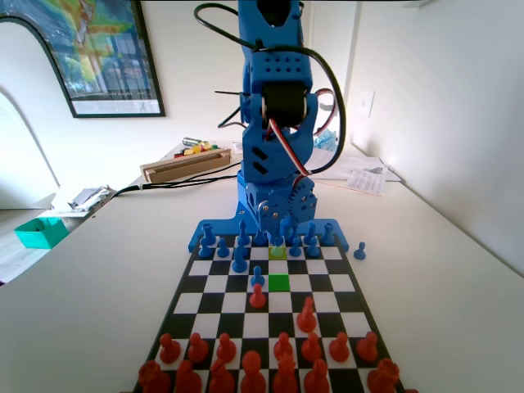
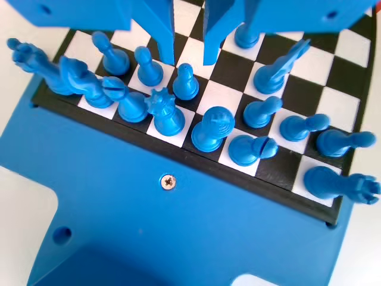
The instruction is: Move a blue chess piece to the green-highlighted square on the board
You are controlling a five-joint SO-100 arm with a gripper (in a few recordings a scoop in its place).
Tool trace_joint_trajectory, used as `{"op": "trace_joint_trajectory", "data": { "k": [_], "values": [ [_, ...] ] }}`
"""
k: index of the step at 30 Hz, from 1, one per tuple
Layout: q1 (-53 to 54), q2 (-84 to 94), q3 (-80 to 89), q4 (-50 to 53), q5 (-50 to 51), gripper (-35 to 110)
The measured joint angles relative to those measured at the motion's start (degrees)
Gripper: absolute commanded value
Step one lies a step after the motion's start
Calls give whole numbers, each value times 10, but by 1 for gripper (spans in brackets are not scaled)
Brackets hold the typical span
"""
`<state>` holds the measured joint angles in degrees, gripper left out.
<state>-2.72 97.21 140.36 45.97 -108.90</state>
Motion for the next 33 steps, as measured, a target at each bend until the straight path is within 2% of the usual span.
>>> {"op": "trace_joint_trajectory", "data": {
  "k": [33],
  "values": [
    [7, -47, 18, -45, -7, 9]
  ]
}}
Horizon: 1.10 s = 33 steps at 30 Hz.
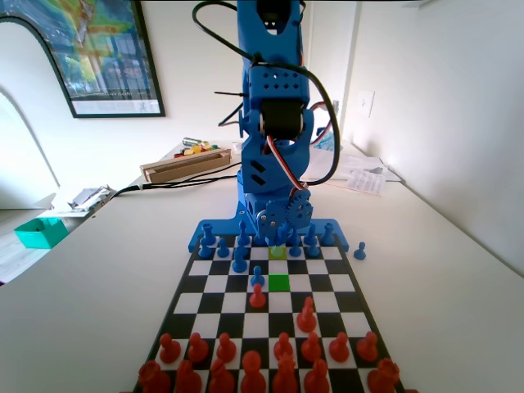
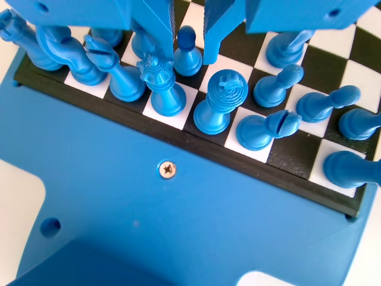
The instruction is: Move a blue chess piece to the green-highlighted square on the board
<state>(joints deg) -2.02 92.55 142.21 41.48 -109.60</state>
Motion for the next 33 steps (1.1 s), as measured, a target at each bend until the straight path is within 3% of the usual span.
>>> {"op": "trace_joint_trajectory", "data": {
  "k": [33],
  "values": [
    [6, -10, -10, -22, -11, 7]
  ]
}}
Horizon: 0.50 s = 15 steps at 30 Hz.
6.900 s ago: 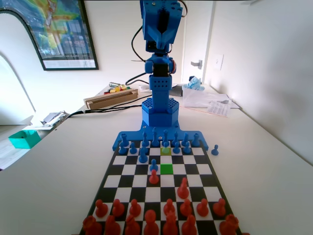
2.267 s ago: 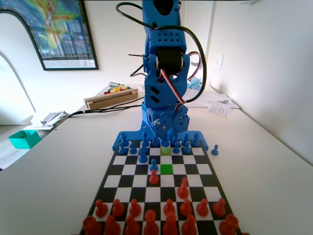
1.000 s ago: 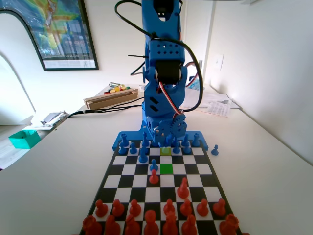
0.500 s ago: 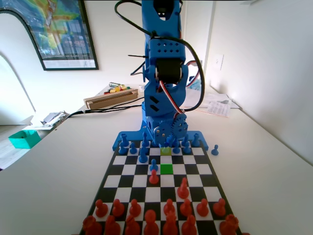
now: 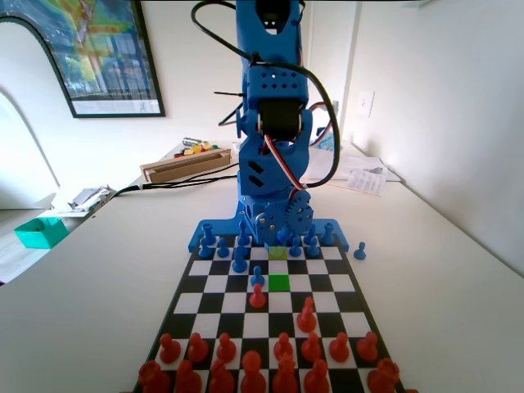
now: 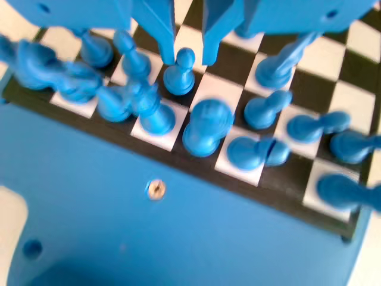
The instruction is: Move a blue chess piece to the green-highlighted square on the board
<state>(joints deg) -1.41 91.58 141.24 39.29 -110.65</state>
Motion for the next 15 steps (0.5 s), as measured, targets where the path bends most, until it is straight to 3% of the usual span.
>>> {"op": "trace_joint_trajectory", "data": {
  "k": [15],
  "values": [
    [-16, 0, 20, -33, 5, 2]
  ]
}}
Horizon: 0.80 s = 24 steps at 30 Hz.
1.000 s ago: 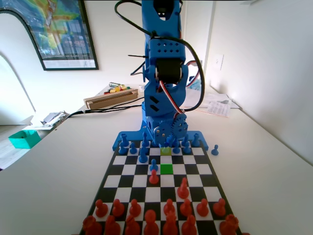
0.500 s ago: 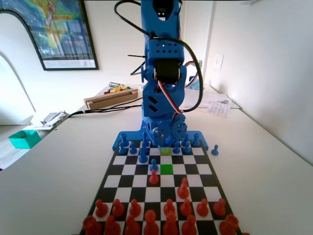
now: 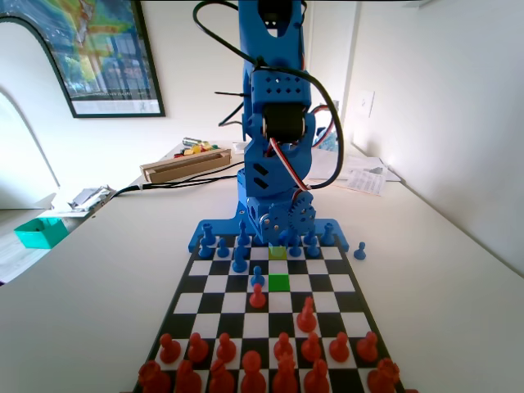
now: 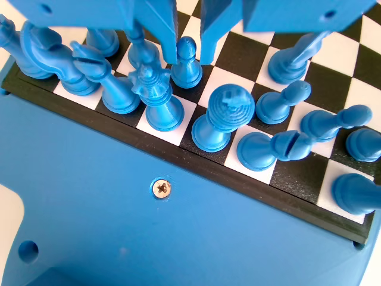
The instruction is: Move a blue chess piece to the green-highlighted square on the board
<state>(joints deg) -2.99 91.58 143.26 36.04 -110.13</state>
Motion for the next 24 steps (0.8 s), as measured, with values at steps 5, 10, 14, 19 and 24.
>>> {"op": "trace_joint_trajectory", "data": {
  "k": [5, 10, 14, 19, 24],
  "values": [
    [-1, 0, 0, 4, -4, 1],
    [6, 0, 0, 5, -11, 1],
    [8, 0, -5, 33, -16, 1],
    [28, 0, -54, 107, -16, 1],
    [25, -11, -124, 156, -11, 1]
  ]
}}
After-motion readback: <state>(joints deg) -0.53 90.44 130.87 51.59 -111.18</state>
